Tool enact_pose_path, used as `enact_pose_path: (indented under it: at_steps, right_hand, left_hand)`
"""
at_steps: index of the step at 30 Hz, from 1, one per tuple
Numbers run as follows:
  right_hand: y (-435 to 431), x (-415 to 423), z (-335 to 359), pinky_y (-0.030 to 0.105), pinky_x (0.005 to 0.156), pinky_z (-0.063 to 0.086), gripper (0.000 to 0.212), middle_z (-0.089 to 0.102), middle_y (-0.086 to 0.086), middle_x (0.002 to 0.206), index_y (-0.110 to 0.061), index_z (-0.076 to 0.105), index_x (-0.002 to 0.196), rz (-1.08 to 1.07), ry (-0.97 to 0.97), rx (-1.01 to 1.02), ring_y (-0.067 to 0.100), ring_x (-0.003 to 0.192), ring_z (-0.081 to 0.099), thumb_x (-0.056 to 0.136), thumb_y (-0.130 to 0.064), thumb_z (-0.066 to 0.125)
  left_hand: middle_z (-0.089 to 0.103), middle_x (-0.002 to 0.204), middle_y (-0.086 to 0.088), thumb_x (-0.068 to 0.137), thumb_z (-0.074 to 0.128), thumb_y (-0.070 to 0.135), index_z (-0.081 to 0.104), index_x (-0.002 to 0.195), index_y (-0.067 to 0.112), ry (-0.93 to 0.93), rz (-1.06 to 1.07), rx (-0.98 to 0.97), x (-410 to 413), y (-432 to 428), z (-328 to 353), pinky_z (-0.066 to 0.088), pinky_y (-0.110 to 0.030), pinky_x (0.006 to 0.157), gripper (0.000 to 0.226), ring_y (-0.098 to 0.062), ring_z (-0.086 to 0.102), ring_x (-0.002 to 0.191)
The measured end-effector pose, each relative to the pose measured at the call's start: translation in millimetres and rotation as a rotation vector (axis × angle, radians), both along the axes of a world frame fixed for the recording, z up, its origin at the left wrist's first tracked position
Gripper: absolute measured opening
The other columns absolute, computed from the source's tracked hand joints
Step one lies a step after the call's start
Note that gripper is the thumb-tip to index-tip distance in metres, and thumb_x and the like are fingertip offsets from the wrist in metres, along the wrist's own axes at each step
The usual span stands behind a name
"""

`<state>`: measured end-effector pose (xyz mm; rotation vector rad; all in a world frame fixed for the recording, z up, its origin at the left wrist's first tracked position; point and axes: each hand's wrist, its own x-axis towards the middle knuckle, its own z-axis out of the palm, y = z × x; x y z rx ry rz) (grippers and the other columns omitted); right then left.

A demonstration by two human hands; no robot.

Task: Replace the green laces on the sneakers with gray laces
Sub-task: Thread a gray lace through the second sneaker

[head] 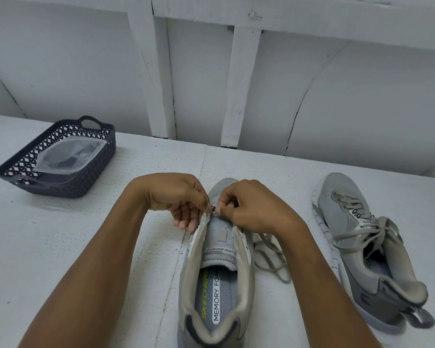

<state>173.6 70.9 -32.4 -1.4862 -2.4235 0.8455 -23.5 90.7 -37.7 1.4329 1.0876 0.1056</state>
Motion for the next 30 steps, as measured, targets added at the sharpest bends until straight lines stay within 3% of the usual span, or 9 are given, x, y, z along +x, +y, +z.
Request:
enact_pose_path:
  at_steps: [9,12,16,18,20,22,23,27,30]
  right_hand:
    - [-1.7,-0.6,3.9,0.027,0.069,0.049,0.009,0.066,-0.01,0.075,-0.023,0.074,0.083,-0.022,0.058,-0.003,0.005,0.071,0.059,0.087,-0.031,0.073]
    - [-2.1,8.3,10.6,0.023,0.065,0.047,0.014,0.067,-0.008,0.075,-0.023,0.07,0.079,-0.06,0.105,-0.026,0.001,0.063,0.055,0.082,-0.033,0.078]
    - [1.2,28.3,17.6,0.021,0.058,0.041,0.021,0.063,-0.009,0.069,-0.019,0.066,0.078,-0.073,0.041,-0.036,0.002,0.06,0.051,0.085,-0.036,0.074]
    - [2.7,38.2,19.4,0.023,0.06,0.042,0.023,0.064,-0.008,0.067,-0.017,0.065,0.077,-0.088,0.005,-0.038,0.003,0.059,0.053,0.089,-0.037,0.07]
    - [1.2,46.3,19.9,0.028,0.064,0.048,0.023,0.07,-0.005,0.072,-0.017,0.067,0.079,-0.085,0.005,-0.102,0.007,0.065,0.063,0.09,-0.037,0.067]
    - [-3.1,51.0,17.8,0.028,0.066,0.05,0.017,0.073,-0.004,0.081,-0.019,0.069,0.085,-0.063,0.0,-0.162,0.012,0.074,0.068,0.089,-0.035,0.068]
    - [-5.2,52.5,15.8,0.026,0.067,0.049,0.014,0.072,-0.005,0.085,-0.021,0.069,0.088,-0.054,-0.01,-0.168,0.011,0.075,0.066,0.088,-0.035,0.069]
    - [-9.0,54.2,6.8,0.025,0.071,0.045,0.015,0.069,-0.005,0.09,-0.023,0.068,0.09,-0.051,-0.008,-0.158,0.004,0.07,0.056,0.086,-0.036,0.073]
    - [-12.8,57.1,3.7,0.025,0.068,0.045,0.013,0.071,0.001,0.085,-0.015,0.068,0.087,-0.029,0.03,-0.172,0.006,0.068,0.056,0.09,-0.027,0.07]
  left_hand:
    - [0.068,0.072,-0.011,0.083,0.068,0.018,0.072,0.082,0.005,0.087,-0.046,0.244,-5.4,-2.1,4.9,0.043,-0.023,0.055,0.014,-0.014,0.054,0.059]
    - [0.072,0.076,-0.014,0.077,0.061,0.015,0.066,0.076,-0.001,0.049,0.09,0.302,-7.6,-0.7,7.6,0.05,-0.026,0.061,0.017,-0.018,0.061,0.062]
    - [0.073,0.092,-0.025,0.096,0.039,-0.004,0.056,0.075,-0.002,-0.358,0.502,0.33,-12.3,-3.0,20.1,0.061,-0.044,0.081,0.027,-0.037,0.073,0.083]
    - [0.071,0.083,-0.023,0.097,0.035,-0.001,0.051,0.075,0.004,-0.618,0.665,0.273,-10.5,-5.8,26.7,0.062,-0.045,0.07,0.028,-0.035,0.071,0.069]
    - [0.06,0.07,-0.013,0.096,0.036,0.004,0.047,0.073,0.01,-0.692,0.711,0.243,-9.9,-9.1,29.7,0.048,-0.025,0.043,0.026,-0.019,0.05,0.042]
    - [0.049,0.066,-0.007,0.095,0.041,0.006,0.047,0.072,0.012,-0.535,0.656,0.257,-11.2,-12.1,29.0,0.019,-0.016,0.039,0.024,-0.01,0.024,0.041]
    - [0.05,0.067,-0.006,0.094,0.045,0.005,0.051,0.075,0.011,-0.387,0.586,0.275,-13.0,-13.8,26.1,0.015,-0.017,0.042,0.021,-0.01,0.022,0.043]
    - [0.058,0.077,-0.005,0.095,0.062,0.017,0.068,0.091,0.01,0.228,0.112,0.346,-21.9,-26.9,16.8,0.028,-0.022,0.045,0.01,-0.012,0.033,0.05]
    - [0.057,0.072,0.0,0.092,0.064,0.013,0.069,0.085,0.012,0.178,0.046,0.378,-24.7,-38.9,20.7,0.032,-0.021,0.051,0.009,-0.011,0.036,0.056]
